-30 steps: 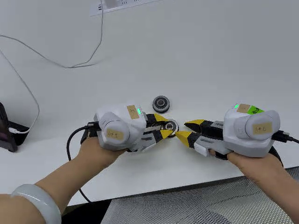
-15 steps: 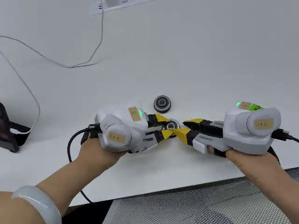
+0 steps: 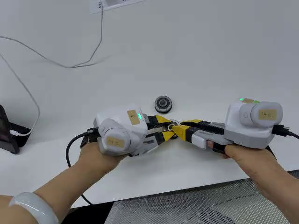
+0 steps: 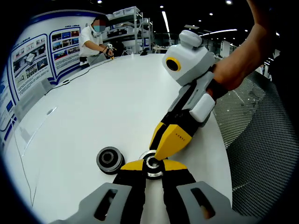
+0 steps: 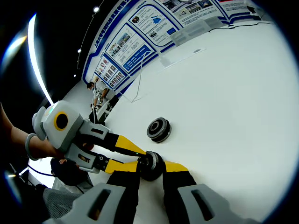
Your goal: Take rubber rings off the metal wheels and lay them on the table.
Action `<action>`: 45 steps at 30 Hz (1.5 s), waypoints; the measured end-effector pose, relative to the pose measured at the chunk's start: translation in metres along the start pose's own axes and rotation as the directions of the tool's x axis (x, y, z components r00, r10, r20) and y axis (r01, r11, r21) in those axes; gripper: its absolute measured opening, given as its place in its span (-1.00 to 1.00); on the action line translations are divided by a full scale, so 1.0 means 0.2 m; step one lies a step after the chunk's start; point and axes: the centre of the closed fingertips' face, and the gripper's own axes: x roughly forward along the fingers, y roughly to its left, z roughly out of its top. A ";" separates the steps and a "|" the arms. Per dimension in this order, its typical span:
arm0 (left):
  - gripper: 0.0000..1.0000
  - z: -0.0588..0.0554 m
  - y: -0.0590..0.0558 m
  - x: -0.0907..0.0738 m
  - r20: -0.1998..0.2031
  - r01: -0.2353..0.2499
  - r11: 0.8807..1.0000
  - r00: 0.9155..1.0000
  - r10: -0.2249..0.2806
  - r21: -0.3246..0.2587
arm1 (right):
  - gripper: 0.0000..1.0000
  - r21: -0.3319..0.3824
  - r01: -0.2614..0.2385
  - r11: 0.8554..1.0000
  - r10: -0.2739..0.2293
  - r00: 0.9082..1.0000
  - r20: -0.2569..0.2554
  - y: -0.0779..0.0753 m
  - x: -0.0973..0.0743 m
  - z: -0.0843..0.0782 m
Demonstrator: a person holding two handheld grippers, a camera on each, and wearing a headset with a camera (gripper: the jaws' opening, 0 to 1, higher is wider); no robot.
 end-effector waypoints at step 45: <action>-0.76 -0.01 0.00 -0.01 0.013 0.001 1.000 1.000 -0.001 -0.012 | -0.59 0.204 -0.057 0.977 0.056 0.998 0.010 0.03 -0.05 -0.01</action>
